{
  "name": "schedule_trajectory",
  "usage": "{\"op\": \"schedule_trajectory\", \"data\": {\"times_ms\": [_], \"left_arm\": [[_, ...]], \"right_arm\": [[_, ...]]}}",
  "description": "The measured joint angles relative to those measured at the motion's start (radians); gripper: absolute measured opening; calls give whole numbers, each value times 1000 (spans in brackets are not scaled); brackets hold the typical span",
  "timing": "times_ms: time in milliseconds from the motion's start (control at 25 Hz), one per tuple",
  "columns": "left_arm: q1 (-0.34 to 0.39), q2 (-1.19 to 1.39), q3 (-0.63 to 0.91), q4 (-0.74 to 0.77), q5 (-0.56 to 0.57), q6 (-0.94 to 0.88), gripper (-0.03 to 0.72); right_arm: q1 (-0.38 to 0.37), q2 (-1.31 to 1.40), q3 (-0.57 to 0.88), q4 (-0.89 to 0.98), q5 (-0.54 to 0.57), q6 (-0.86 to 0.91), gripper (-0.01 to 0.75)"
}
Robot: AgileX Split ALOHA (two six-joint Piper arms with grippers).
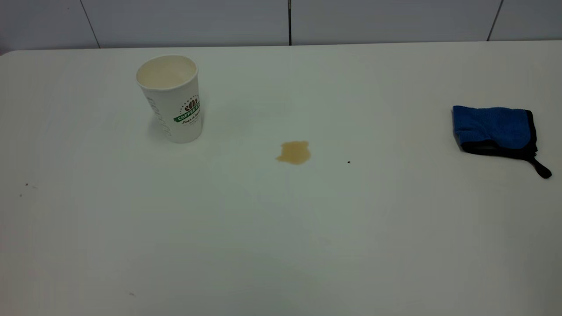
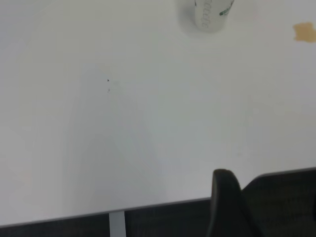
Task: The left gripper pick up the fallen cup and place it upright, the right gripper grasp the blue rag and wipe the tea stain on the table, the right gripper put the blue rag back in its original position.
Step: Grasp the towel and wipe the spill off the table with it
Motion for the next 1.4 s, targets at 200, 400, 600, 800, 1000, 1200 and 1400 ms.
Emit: {"op": "schedule_trajectory", "data": {"times_ms": [200, 400, 600, 800, 1000, 1200, 1400], "left_arm": [[3, -49, 30, 15, -4, 1, 447], [4, -49, 36, 18, -1, 1, 447], [4, -49, 36, 18, 0, 1, 447], [4, -49, 36, 18, 0, 1, 447], [4, -49, 36, 18, 0, 1, 447], [4, -49, 36, 18, 0, 1, 447], [4, -49, 36, 18, 0, 1, 447]], "right_arm": [[0, 0, 0, 0, 0, 0, 590], [0, 0, 0, 0, 0, 0, 590], [0, 0, 0, 0, 0, 0, 590], [0, 0, 0, 0, 0, 0, 590], [0, 0, 0, 0, 0, 0, 590], [8, 1, -11, 13, -16, 18, 590], [9, 175, -167, 34, -110, 29, 590]]}}
